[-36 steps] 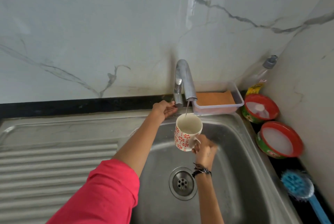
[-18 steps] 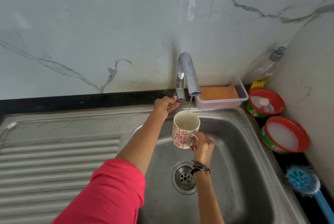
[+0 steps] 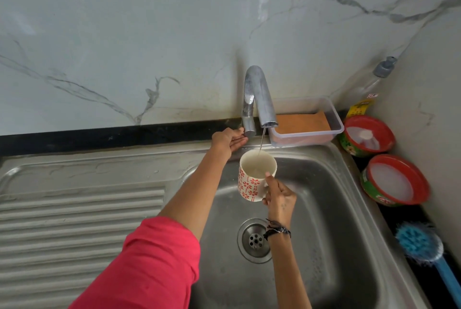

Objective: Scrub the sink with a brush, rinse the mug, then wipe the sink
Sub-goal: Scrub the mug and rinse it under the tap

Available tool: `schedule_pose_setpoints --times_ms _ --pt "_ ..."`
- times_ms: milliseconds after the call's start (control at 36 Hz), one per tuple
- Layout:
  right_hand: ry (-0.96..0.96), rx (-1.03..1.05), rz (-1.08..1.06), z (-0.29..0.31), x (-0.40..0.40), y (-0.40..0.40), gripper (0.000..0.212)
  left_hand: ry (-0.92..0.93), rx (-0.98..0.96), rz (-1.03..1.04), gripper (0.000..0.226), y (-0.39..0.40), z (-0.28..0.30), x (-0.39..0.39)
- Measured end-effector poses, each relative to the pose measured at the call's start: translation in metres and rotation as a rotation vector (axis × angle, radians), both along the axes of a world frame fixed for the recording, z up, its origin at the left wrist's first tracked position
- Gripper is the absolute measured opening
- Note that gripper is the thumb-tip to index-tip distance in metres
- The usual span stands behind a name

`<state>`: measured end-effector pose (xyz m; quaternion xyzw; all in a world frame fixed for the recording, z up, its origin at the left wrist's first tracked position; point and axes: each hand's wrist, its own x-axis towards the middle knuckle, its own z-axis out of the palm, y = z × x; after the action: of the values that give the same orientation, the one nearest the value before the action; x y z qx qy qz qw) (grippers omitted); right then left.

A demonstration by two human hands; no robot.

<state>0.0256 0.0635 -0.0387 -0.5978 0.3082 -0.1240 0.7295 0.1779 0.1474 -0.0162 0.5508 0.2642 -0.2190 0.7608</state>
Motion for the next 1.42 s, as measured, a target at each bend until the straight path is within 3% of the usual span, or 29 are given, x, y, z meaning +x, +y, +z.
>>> schedule_pose_setpoints --times_ms 111,250,389,861,972,1083,1417 --pt "-0.003 -0.002 0.022 0.003 -0.002 0.003 0.054 0.002 -0.007 0.003 0.028 0.000 0.001 -0.001" --pt "-0.010 0.000 0.009 0.005 -0.002 0.005 0.045 0.004 0.001 0.016 0.027 0.000 0.002 -0.003" --pt "0.000 0.004 0.010 0.005 -0.003 0.005 0.053 -0.002 0.016 0.012 0.029 0.000 0.003 -0.003" --pt "-0.013 0.026 -0.043 -0.003 -0.008 0.006 0.042 0.002 0.084 -0.015 0.031 -0.005 0.009 -0.002" --pt "-0.060 0.045 -0.080 -0.003 0.000 0.009 0.046 0.016 0.112 -0.001 0.024 -0.004 0.007 0.003" --pt "-0.115 0.004 -0.053 0.002 0.011 0.007 0.037 0.044 0.150 0.001 0.015 -0.005 0.005 0.004" --pt "-0.121 0.032 -0.122 -0.006 0.018 -0.003 0.036 0.018 0.094 -0.028 0.026 -0.003 -0.002 0.009"
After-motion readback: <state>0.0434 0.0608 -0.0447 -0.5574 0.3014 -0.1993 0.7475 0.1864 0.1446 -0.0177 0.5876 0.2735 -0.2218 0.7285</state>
